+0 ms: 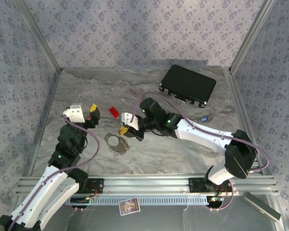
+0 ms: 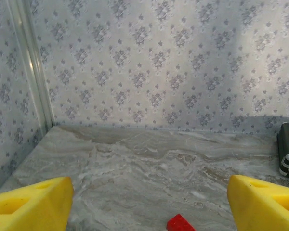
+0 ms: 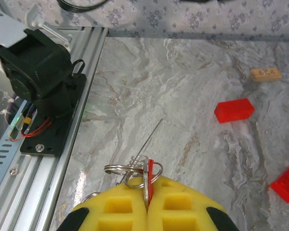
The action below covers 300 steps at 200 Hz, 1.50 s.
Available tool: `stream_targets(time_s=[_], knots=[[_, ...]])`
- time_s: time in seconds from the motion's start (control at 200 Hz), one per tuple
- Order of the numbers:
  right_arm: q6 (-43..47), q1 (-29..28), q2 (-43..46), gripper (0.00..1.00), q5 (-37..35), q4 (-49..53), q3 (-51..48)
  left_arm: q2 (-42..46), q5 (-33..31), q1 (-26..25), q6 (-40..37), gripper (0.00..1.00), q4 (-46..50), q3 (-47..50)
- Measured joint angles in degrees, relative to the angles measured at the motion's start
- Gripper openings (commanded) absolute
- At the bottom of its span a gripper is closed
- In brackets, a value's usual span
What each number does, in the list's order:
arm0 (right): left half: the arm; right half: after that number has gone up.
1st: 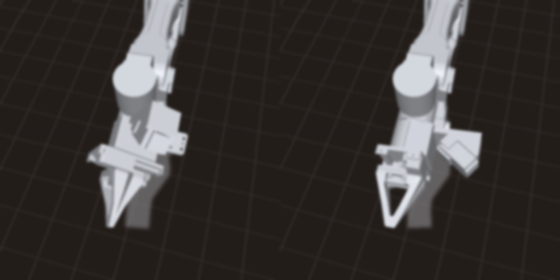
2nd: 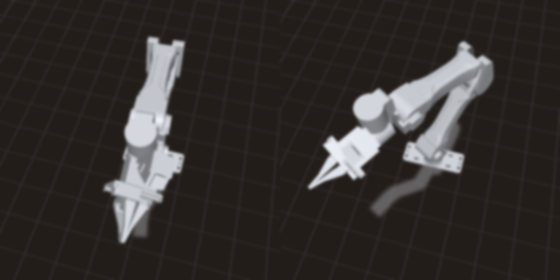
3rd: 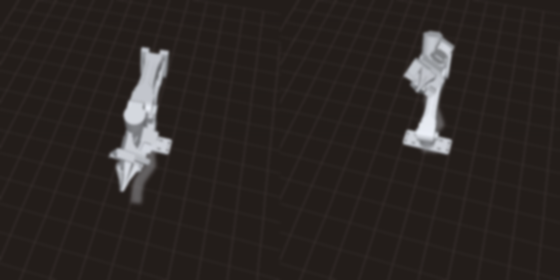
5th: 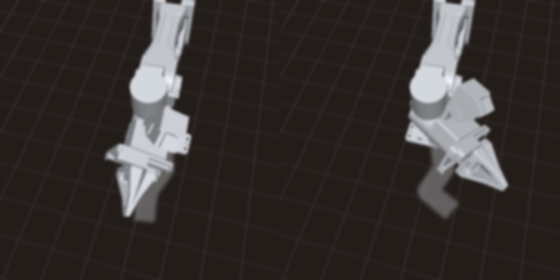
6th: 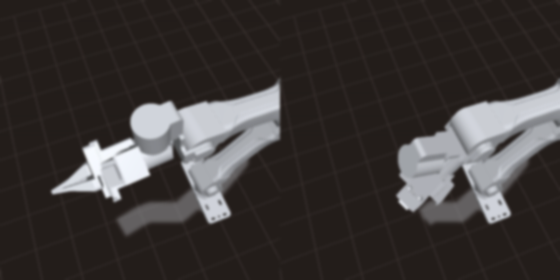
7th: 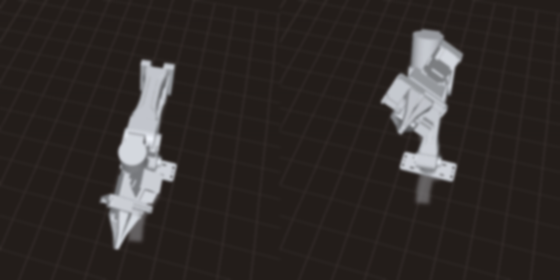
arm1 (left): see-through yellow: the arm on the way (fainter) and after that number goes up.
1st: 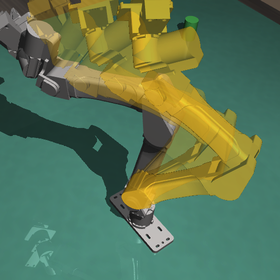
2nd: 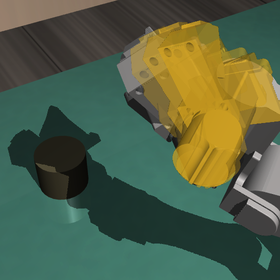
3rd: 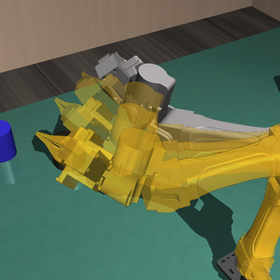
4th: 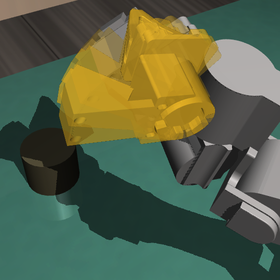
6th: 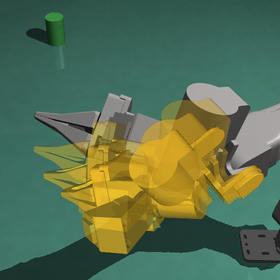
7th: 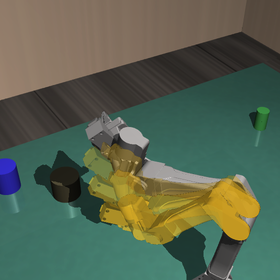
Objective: Put the keys on the keyring
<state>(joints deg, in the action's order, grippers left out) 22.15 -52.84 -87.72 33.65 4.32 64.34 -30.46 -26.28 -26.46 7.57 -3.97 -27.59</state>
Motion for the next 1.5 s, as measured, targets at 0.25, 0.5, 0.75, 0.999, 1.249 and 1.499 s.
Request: stream_targets(time_s=[0.25, 0.5, 0.75, 0.999, 1.249, 1.499], knots=[[0.2, 5.6, -2.3, 0.0, -4.9, 0.6, -5.0, -3.9, 3.4, 0.6, 2.2, 0.85, 2.7, 0.0], [6.7, 10.1, -3.7, 0.0, -13.7, 7.5, -5.4, -5.3, 5.6, 0.9, 2.4, 0.86, 3.1, 0.0], [12.5, 11.6, -5.4, 0.0, -21.6, 12.5, -5.5, -7.3, 6.4, 1.3, 3.0, 0.86, 2.9, 0.0], [15.7, 12.2, -9.2, 0.09, -29.1, 15.3, -5.5, -9.8, 9.1, 1.7, 3.5, 0.87, 2.5, 0.0], [14.7, 12.9, -10.6, 0.32, -35.4, 15.5, -4.9, -10.6, 11.3, 1.7, 4.1, 0.89, 1.8, 0.0], [7.6, 14.6, -3.3, 0.37, -33.7, 15.4, -4.9, -17.4, 21.3, 1.8, 4.2, 0.9, 0.7, -1.0]])
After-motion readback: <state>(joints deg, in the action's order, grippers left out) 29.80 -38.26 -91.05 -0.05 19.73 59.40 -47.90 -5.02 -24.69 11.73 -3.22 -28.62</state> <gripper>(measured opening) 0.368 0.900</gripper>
